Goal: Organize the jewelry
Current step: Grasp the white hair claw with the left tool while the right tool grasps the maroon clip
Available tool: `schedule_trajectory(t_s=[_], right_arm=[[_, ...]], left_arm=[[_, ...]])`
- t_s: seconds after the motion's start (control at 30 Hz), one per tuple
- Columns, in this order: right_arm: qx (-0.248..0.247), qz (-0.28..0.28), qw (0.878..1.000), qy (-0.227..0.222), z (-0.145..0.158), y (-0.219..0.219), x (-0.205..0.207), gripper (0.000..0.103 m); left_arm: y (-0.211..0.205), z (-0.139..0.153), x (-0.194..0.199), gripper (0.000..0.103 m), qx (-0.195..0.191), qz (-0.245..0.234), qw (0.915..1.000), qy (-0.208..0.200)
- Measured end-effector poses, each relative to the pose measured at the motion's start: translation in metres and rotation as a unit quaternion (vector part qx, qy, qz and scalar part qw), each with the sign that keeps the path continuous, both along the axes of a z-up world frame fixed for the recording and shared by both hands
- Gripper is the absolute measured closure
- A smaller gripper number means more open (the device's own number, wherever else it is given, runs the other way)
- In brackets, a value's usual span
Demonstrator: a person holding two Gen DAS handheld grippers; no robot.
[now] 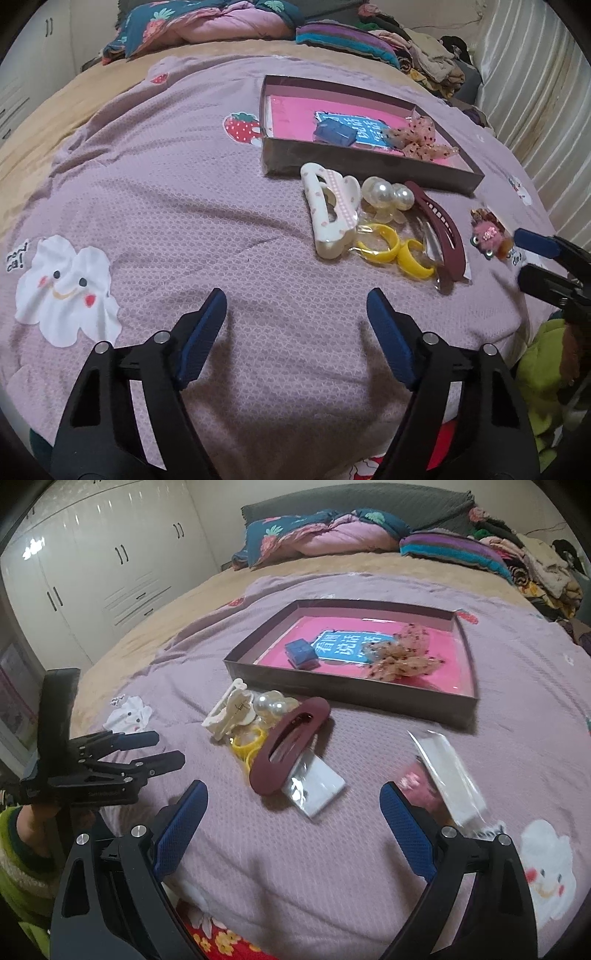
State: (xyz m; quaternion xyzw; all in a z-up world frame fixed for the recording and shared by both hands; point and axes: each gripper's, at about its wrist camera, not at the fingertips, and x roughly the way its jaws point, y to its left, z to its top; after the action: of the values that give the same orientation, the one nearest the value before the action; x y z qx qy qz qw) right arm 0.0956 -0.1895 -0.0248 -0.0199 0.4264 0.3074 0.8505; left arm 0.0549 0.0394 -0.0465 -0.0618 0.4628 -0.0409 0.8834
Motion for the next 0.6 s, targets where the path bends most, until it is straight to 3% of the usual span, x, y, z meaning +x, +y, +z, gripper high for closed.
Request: schedule_trajectory(t_s=[0.17,0.47,0.6], right_arm=[[-0.006,0.005,1.000,0.018,-0.012,0.019,0.023,0.014],[0.010,-0.004,0.996,0.084,-0.034,0.041,0.060,0.042],[0.014,-0.009,0.995,0.100,-0.040,0.043,0.071,0.061]], left_arm=[[0.005,0.003,0.008,0.037,-0.012,0.002,0.9999,-0.002],[0.005,0.004,0.028,0.037,-0.020,-0.003,0.9998,0.001],[-0.002,0.004,0.038,0.038,-0.026,-0.014,0.9995,0.002]])
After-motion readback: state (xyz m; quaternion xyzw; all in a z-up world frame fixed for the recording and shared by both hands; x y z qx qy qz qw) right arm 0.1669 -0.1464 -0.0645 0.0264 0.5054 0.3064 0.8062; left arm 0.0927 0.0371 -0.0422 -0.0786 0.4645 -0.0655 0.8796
